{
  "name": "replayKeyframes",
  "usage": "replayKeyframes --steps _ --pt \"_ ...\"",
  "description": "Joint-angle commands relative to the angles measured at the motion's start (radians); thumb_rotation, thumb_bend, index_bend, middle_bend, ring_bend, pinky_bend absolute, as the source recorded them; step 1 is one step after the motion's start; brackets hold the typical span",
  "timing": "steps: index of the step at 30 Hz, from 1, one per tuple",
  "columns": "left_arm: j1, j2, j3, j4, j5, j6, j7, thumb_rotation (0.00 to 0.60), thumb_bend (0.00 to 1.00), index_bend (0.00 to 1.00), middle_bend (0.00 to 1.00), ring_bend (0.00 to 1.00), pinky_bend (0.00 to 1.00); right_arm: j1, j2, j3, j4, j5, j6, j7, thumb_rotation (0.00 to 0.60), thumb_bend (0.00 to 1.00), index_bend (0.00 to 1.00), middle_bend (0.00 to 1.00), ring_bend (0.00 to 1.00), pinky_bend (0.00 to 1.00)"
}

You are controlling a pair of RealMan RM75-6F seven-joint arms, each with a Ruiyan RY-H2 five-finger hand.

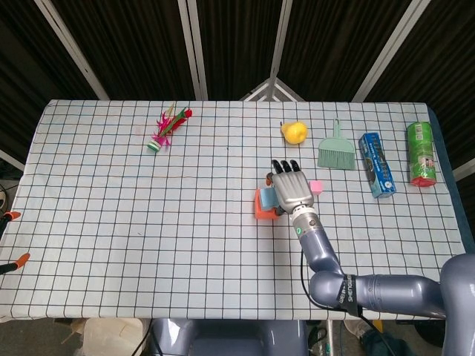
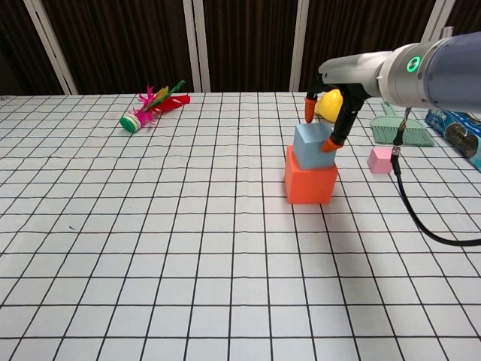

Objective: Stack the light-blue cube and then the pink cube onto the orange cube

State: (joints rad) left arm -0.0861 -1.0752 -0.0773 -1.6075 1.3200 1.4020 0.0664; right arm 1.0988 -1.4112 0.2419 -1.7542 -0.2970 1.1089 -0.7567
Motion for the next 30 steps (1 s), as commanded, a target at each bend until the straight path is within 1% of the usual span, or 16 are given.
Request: replayKeyframes --steps 1,8,10,15,18,24,30 --pt "0.000 0.000 0.000 0.000 0.000 0.000 -0.001 0.600 0.21 0.21 0.01 0.00 0.02 0.000 0.001 0.001 -0.002 0.001 0.002 0.000 0.600 0.25 0.36 0.07 0.07 0.00" --pt "0.000 0.000 0.000 0.000 0.000 -0.001 -0.001 0.600 0.21 0.21 0.01 0.00 0.02 0.003 -0.002 0.005 -0.001 0.000 0.010 -0.002 0.600 0.25 0.35 0.07 0.07 0.00" --pt "0.000 0.001 0.000 0.000 -0.001 -0.001 -0.002 0.600 0.21 0.21 0.01 0.00 0.02 0.004 0.001 0.005 -0.005 0.002 0.012 -0.008 0.600 0.25 0.34 0.07 0.07 0.00" --pt "0.001 0.002 -0.001 0.001 -0.001 -0.001 -0.006 0.600 0.21 0.21 0.01 0.00 0.02 0.002 0.016 -0.006 -0.016 0.017 0.018 -0.026 0.600 0.25 0.26 0.07 0.07 0.00" --pt "0.002 0.003 0.000 0.001 0.000 0.000 -0.008 0.600 0.21 0.21 0.01 0.00 0.02 -0.010 0.029 -0.017 -0.016 0.016 0.012 -0.022 0.600 0.25 0.26 0.07 0.07 0.00" --pt "0.003 0.003 -0.001 0.001 -0.001 0.002 -0.006 0.600 0.21 0.21 0.01 0.00 0.02 -0.058 0.079 -0.072 -0.001 -0.038 -0.012 -0.003 0.600 0.24 0.25 0.07 0.07 0.00" --pt "0.001 -0.004 -0.003 0.000 -0.010 0.002 0.015 0.600 0.21 0.21 0.01 0.00 0.02 -0.119 0.117 -0.150 0.051 -0.152 -0.048 0.027 0.600 0.24 0.25 0.07 0.07 0.00"
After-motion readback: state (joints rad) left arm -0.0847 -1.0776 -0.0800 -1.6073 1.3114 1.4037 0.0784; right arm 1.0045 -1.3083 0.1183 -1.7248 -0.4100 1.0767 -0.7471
